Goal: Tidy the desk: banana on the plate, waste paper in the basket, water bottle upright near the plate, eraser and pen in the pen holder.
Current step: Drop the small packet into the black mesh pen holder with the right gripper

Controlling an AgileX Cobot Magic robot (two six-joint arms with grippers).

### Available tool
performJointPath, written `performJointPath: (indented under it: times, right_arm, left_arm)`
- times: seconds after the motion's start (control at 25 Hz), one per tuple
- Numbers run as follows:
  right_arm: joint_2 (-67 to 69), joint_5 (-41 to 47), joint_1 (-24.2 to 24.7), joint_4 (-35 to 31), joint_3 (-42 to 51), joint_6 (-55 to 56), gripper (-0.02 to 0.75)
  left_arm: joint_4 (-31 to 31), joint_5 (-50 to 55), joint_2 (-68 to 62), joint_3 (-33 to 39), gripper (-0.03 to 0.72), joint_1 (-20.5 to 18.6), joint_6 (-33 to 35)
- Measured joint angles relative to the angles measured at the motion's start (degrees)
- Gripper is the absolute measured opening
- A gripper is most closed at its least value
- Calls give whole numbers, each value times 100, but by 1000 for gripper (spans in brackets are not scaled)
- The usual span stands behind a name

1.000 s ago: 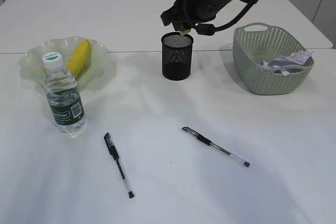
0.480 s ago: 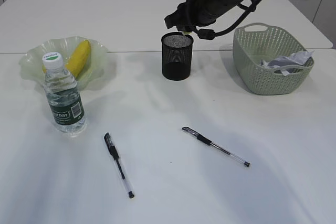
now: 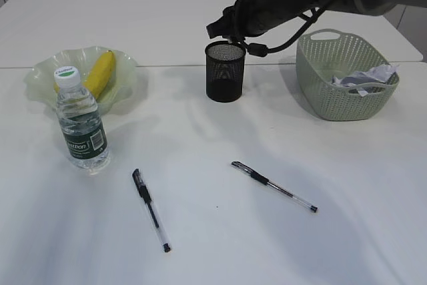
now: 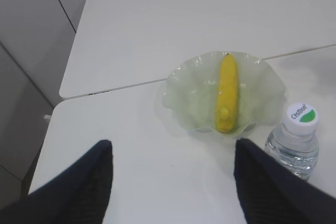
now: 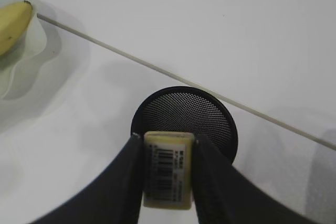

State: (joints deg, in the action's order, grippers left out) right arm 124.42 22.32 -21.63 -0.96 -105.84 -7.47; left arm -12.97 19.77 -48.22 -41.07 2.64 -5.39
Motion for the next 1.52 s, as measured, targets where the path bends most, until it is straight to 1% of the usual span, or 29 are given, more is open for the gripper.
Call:
performJointPath:
  times: [0.56,1.04,1.52]
  right_arm:
    - [499,-740,0,0,-124,0,221]
    - [1164,-781,7,0,-834,0,221]
    - [1305,-741,230,0,-872,21,221]
  left_arm:
    - [0,0,0,0,517,0,0]
    - [0,127,0,0,517,0,0]
    - [-20,136,0,0,517,0,0]
